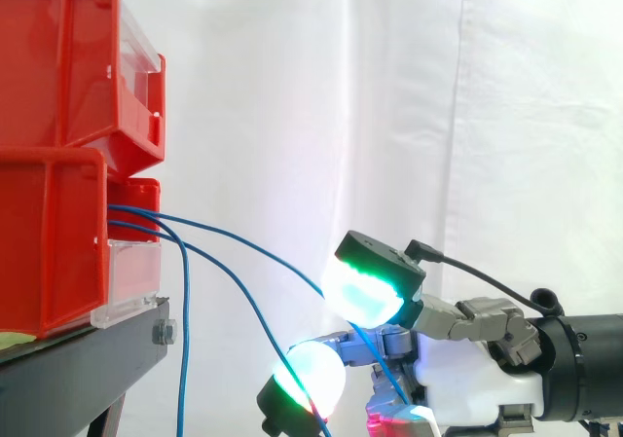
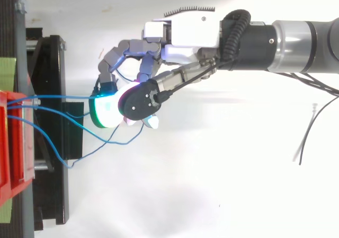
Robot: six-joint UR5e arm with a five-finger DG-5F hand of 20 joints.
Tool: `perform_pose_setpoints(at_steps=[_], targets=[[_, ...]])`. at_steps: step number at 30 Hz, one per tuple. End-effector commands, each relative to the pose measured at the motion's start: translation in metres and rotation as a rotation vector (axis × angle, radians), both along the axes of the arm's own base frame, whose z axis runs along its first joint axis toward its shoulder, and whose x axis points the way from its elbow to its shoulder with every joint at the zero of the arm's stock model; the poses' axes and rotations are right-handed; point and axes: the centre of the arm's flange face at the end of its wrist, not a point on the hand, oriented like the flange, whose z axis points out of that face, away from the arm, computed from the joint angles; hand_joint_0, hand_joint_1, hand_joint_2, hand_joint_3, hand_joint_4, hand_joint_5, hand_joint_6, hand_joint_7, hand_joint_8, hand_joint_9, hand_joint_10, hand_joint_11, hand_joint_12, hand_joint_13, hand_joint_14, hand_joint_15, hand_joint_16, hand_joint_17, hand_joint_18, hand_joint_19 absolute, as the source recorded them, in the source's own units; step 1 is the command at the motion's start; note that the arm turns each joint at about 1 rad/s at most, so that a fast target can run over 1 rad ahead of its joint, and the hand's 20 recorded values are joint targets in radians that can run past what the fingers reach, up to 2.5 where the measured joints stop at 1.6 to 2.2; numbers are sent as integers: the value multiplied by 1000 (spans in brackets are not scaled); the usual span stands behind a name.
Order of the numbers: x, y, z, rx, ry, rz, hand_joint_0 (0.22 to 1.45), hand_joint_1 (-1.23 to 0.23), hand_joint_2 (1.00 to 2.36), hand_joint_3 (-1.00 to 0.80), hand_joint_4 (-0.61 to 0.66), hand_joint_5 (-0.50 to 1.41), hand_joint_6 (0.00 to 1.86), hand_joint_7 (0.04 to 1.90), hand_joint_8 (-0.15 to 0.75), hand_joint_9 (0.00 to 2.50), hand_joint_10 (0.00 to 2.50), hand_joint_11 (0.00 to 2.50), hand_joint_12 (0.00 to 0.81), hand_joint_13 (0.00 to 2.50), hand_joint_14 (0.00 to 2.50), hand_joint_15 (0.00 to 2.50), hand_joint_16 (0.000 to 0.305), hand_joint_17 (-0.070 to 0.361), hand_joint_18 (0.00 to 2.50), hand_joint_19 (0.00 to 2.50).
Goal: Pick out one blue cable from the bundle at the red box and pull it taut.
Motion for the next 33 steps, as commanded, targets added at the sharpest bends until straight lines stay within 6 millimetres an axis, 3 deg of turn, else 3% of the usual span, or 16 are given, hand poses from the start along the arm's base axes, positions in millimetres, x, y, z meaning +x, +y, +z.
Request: perform_pose_setpoints(at_steps=[1, 9, 16, 22, 26, 33], targets=[[0, -1, -1, 0, 1, -1, 446, -548, 1000, -500, -37, -155, 827, 819, 287, 1287, 28, 827, 444, 1013, 20, 495, 65, 146, 932, 694], [0, 0, -1, 0, 1, 0, 448, -533, 1000, -500, -174, -148, 730, 863, 259, 1219, 28, 799, 425, 974, 19, 498, 63, 143, 887, 697], [0, 0, 0, 0, 0, 0, 448, -494, 1000, -500, -179, -143, 692, 898, 261, 1196, 27, 787, 422, 967, 20, 492, 63, 142, 875, 707], [0, 0, 0, 1, 0, 0, 514, -573, 1000, -500, -189, -144, 712, 919, 241, 1193, 28, 810, 400, 969, 22, 508, 57, 128, 845, 731], [0, 0, 0, 1, 0, 0, 624, -661, 1000, -500, -205, -153, 782, 885, 236, 1236, 30, 856, 378, 993, 22, 538, 53, 119, 837, 749], [0, 0, 0, 1, 0, 0, 639, -690, 1007, -420, -182, -160, 840, 857, 244, 1271, 32, 887, 381, 1014, 22, 555, 53, 120, 849, 750]])
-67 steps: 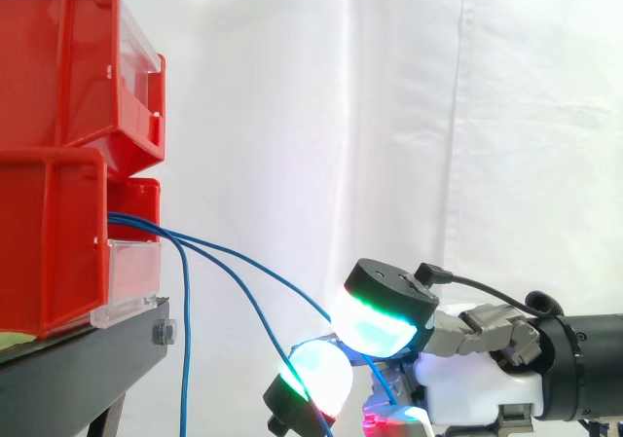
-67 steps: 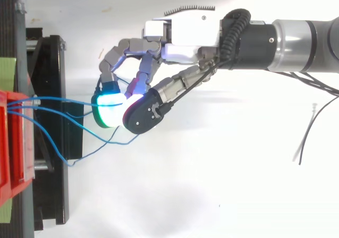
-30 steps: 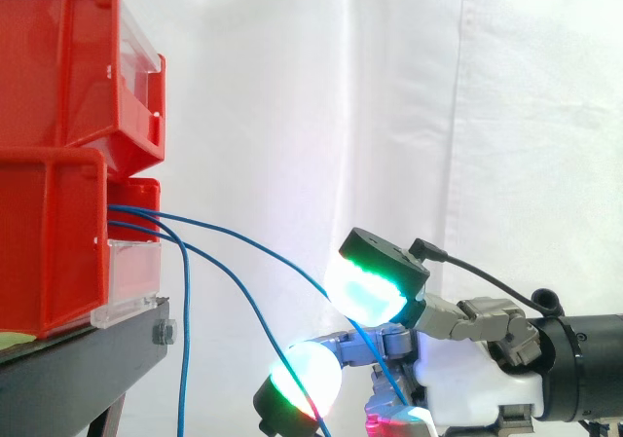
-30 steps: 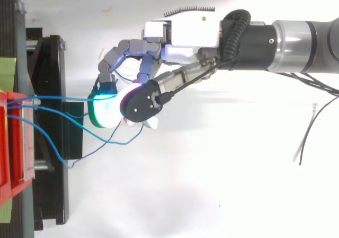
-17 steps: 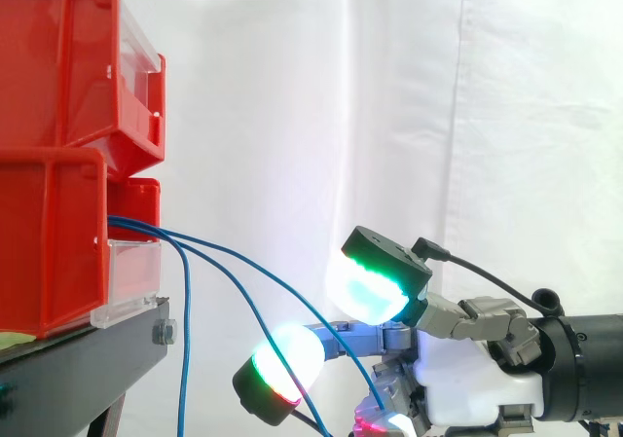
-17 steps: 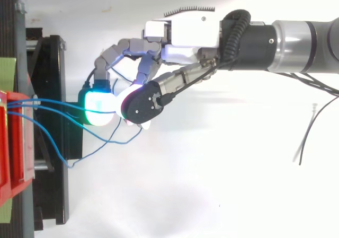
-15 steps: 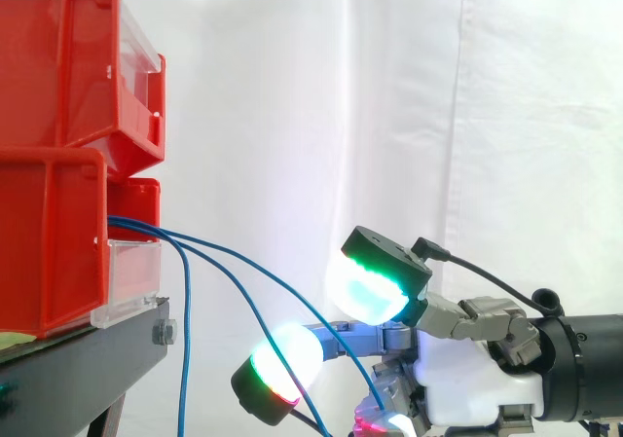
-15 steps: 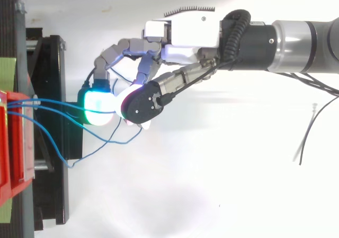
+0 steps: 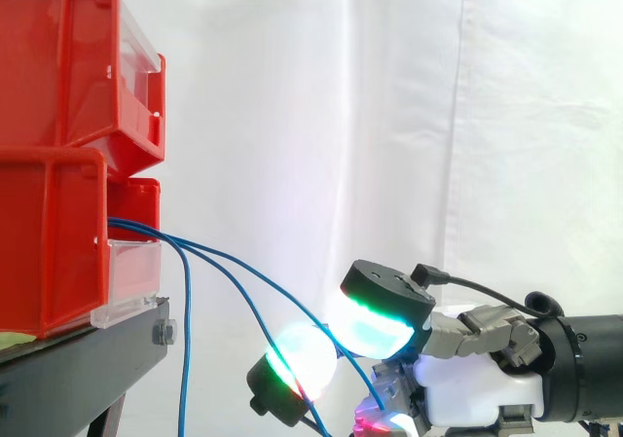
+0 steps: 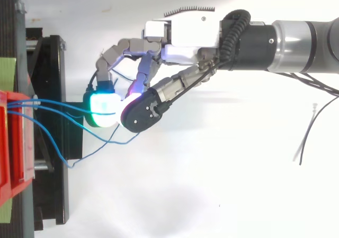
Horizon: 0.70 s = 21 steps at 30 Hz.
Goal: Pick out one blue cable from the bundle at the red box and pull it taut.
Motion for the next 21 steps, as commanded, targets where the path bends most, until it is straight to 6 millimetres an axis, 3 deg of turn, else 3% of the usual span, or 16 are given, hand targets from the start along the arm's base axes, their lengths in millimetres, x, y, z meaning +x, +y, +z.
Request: perform_pose_setpoints(at_steps=[1, 10, 21], targets=[[0, 0, 1, 0, -1, 0, 641, -693, 1007, -412, -185, -160, 842, 856, 247, 1272, 31, 880, 384, 1015, 23, 549, 54, 120, 847, 750], [0, 0, 1, 0, -1, 0, 633, -711, 1015, -297, -170, -158, 871, 861, 252, 1283, 29, 887, 385, 1024, 22, 549, 54, 121, 855, 748], [0, 0, 1, 0, -1, 0, 602, -742, 1022, -32, -101, -120, 911, 921, 293, 1421, 29, 901, 417, 1096, 22, 559, 61, 137, 938, 721]])
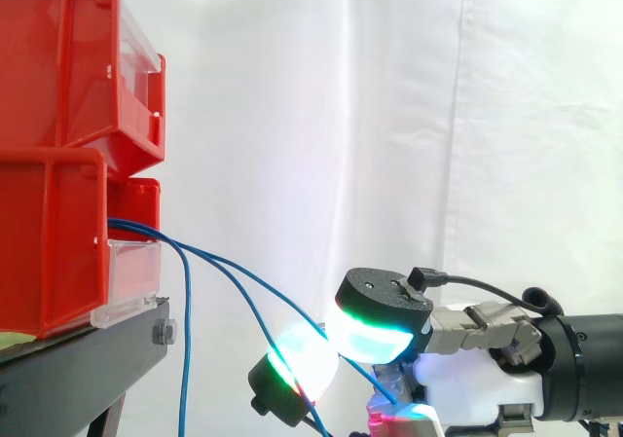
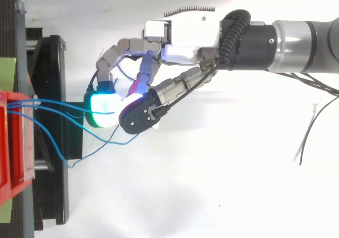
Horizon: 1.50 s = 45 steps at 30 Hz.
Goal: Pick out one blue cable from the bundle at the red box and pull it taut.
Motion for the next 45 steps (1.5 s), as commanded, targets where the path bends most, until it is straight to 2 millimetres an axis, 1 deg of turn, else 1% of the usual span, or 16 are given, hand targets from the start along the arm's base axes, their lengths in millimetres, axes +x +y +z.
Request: perform_pose_setpoints(at_steps=[1, 10, 17, 21, 23, 24, 26, 27, 28, 29, 33, 37, 40, 42, 43, 45], targets=[[0, -1, 0, 0, -1, -1, 601, -743, 1021, -28, -102, -119, 911, 927, 294, 1426, 31, 903, 418, 1100, 21, 551, 61, 138, 942, 726], [0, -1, 0, 0, 0, 3, 600, -751, 1018, -11, -105, -106, 904, 947, 301, 1457, 31, 886, 437, 1118, 23, 544, 65, 145, 974, 698], [-7, 1, 7, -6, 41, 36, 595, -757, 1016, 5, -99, -100, 898, 963, 305, 1387, 27, 836, 446, 1097, 21, 538, 67, 150, 962, 686], [-19, -1, 21, -21, 94, 46, 595, -756, 1015, 7, -94, -98, 897, 972, 307, 1324, 29, 819, 450, 1081, 20, 530, 67, 150, 949, 688], [-24, -1, 22, -23, 106, 46, 594, -756, 1016, 9, -90, -98, 896, 975, 306, 1303, 29, 810, 450, 1076, 20, 529, 66, 149, 943, 691], [-30, -1, 21, -23, 118, 47, 596, -756, 1015, 4, -95, -97, 896, 977, 306, 1300, 29, 808, 451, 1073, 20, 533, 66, 149, 942, 690], [-37, -2, 24, -23, 123, 45, 595, -756, 1015, 7, -88, -97, 895, 979, 307, 1285, 29, 812, 449, 1072, 22, 534, 66, 149, 940, 690], [-46, 0, 22, -23, 134, 42, 596, -754, 1015, 4, -89, -97, 895, 979, 307, 1284, 28, 799, 452, 1071, 20, 536, 66, 148, 939, 691], [-46, 0, 22, -23, 134, 42, 595, -754, 1015, 7, -90, -97, 895, 980, 306, 1284, 26, 800, 451, 1071, 20, 533, 66, 149, 939, 691], [-55, 1, 20, -23, 140, 28, 595, -754, 1015, 7, -90, -96, 895, 977, 307, 1281, 28, 806, 451, 1066, 22, 531, 66, 149, 939, 692], [-69, -2, 30, -31, 122, -13, 595, -752, 1016, 10, -90, -95, 894, 985, 306, 1283, 28, 806, 450, 1066, 22, 533, 66, 148, 935, 693], [-73, -3, 31, -29, 134, -14, 595, -752, 1016, 11, -75, -96, 893, 993, 308, 1291, 27, 819, 451, 1065, 22, 533, 66, 148, 935, 691], [-74, -4, 30, -27, 142, -16, 596, -751, 1016, 5, -70, -96, 893, 996, 313, 1342, 30, 854, 451, 1077, 20, 537, 65, 147, 942, 681], [-74, -4, 31, -26, 142, -18, 599, -747, 1016, -2, -65, -96, 894, 975, 320, 1394, 30, 915, 447, 1169, 22, 626, 63, 142, 972, 697], [-74, -4, 31, -26, 144, -19, 599, -747, 1016, -2, -62, -97, 893, 986, 318, 1394, 30, 924, 444, 1169, 25, 629, 63, 142, 978, 696], [-74, -3, 30, -23, 145, -19, 604, -744, 1016, -13, -50, -97, 893, 982, 318, 1462, 31, 1032, 442, 1246, 27, 779, 62, 140, 1002, 720]])
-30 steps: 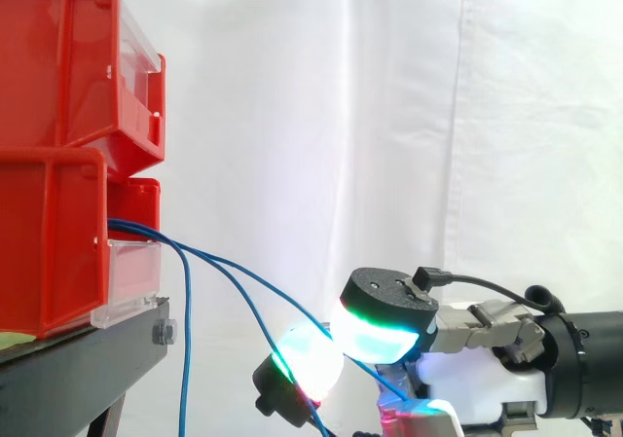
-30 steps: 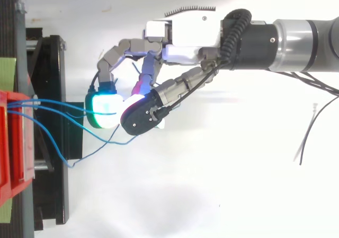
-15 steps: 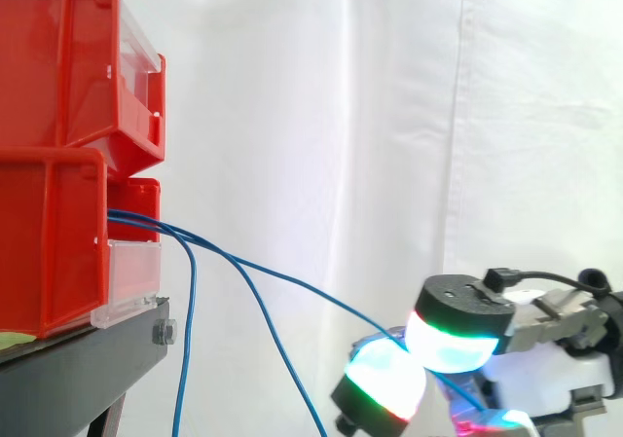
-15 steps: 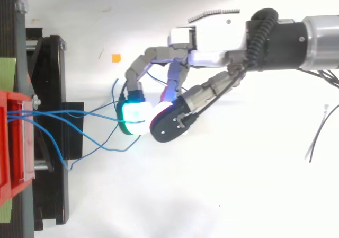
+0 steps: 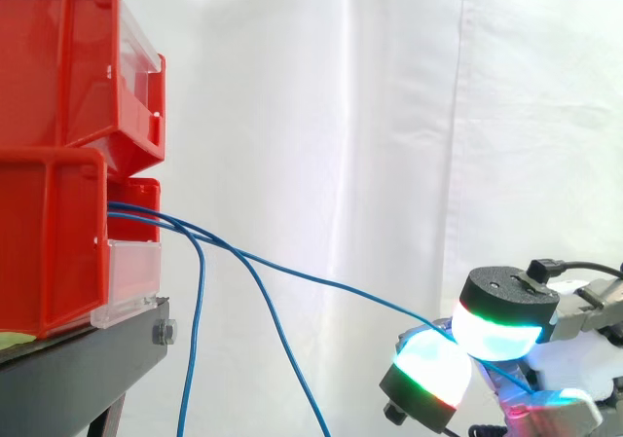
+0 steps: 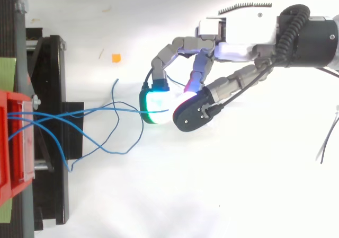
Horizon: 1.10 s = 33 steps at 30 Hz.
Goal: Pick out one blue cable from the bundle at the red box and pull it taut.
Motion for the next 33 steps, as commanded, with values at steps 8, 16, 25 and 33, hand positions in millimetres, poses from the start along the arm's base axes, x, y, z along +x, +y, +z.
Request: perform_pose_setpoints(at_steps=[8, 16, 25, 33], targets=[[-2, 4, -4, 5, 32, -40, 611, -737, 1018, -13, -39, -99, 891, 990, 313, 1552, 31, 1200, 438, 1394, 27, 1038, 62, 139, 1040, 779], [-2, 6, -4, -8, 38, -33, 614, -736, 1019, -13, -41, -99, 891, 992, 313, 1549, 31, 1213, 437, 1417, 27, 1061, 62, 140, 1053, 786], [-2, 6, -3, -10, 35, -35, 614, -738, 1018, -6, -44, -96, 890, 988, 319, 1556, 31, 1205, 434, 1410, 28, 1047, 62, 140, 1045, 786], [-2, 6, -2, -10, 32, -35, 615, -739, 1018, -7, -43, -96, 890, 994, 315, 1571, 31, 1228, 426, 1439, 28, 1072, 63, 142, 1075, 804]])
